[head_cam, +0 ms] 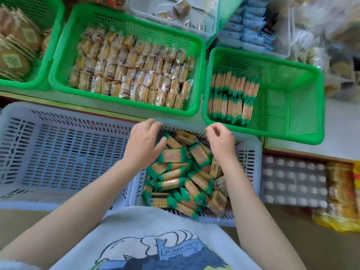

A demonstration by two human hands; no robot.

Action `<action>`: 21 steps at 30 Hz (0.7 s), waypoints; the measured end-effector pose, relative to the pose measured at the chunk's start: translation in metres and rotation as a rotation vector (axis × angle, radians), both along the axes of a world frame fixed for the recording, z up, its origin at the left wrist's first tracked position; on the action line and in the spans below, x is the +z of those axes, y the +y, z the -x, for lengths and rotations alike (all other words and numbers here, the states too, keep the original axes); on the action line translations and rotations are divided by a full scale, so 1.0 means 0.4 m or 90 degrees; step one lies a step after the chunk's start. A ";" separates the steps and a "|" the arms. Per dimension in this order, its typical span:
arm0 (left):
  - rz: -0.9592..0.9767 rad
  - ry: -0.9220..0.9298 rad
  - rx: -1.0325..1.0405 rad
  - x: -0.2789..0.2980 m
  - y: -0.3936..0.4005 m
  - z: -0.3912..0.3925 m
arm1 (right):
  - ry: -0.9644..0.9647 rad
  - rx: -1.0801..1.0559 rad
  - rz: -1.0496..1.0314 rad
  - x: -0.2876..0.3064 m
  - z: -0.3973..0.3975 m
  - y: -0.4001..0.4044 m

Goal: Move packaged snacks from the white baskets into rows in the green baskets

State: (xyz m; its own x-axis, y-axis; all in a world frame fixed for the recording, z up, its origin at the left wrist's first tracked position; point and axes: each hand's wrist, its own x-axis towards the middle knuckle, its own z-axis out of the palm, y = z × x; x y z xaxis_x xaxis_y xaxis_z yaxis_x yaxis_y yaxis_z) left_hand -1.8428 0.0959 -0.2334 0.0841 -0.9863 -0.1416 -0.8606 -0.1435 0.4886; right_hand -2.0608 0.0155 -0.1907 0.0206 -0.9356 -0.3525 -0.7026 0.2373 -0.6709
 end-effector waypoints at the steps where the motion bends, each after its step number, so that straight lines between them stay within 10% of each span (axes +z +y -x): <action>1: -0.048 0.008 -0.034 -0.003 0.023 0.036 | 0.031 -0.023 -0.049 -0.017 0.051 0.027; 6: -0.295 0.034 -0.136 -0.040 0.104 0.163 | 0.116 0.055 -0.283 -0.136 0.217 0.156; 21: -0.271 -0.089 -0.240 -0.018 0.077 0.270 | 0.540 0.155 -0.080 -0.293 0.235 0.152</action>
State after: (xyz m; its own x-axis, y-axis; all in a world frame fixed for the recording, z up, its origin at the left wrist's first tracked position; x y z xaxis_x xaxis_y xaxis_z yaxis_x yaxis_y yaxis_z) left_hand -1.9506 0.1266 -0.2408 -0.2149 -0.8102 -0.5453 -0.9426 0.0259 0.3329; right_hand -2.1550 0.0761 -0.3079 -0.1008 -0.8924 -0.4399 -0.9914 0.0531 0.1195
